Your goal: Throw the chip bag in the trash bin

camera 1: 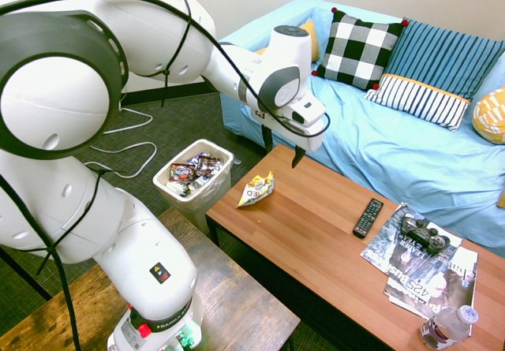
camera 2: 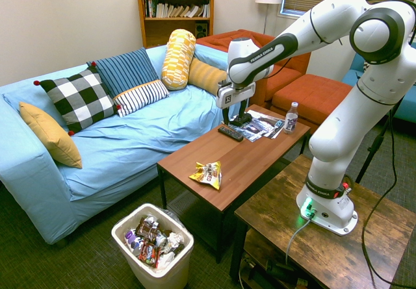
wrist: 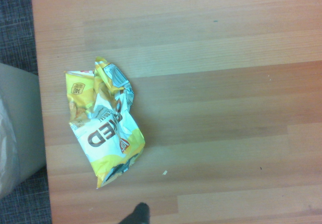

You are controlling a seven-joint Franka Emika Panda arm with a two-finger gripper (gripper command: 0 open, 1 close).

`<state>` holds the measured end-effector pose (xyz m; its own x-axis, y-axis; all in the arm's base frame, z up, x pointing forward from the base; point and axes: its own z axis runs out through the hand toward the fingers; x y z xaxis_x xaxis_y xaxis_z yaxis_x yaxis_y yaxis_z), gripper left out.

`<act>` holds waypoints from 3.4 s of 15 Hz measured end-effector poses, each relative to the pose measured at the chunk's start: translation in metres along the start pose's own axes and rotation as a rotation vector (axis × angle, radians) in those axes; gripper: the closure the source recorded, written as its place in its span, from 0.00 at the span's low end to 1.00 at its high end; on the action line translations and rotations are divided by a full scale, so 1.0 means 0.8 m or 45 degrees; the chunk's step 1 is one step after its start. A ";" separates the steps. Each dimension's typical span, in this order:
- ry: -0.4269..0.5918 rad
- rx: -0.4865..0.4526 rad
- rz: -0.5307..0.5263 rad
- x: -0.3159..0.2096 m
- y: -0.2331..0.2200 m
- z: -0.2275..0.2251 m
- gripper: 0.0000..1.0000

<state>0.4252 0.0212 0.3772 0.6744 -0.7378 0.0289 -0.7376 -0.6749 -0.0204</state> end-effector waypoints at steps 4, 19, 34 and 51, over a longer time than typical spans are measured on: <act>-0.007 0.034 0.016 0.010 -0.005 0.012 0.00; -0.301 -0.040 -0.182 0.035 -0.140 0.229 0.00; -0.417 -0.197 -0.243 -0.010 -0.173 0.336 1.00; -0.445 -0.226 -0.222 -0.004 -0.182 0.339 1.00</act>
<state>0.5399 0.1197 0.1091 0.7380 -0.5919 -0.3241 -0.5857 -0.8003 0.1280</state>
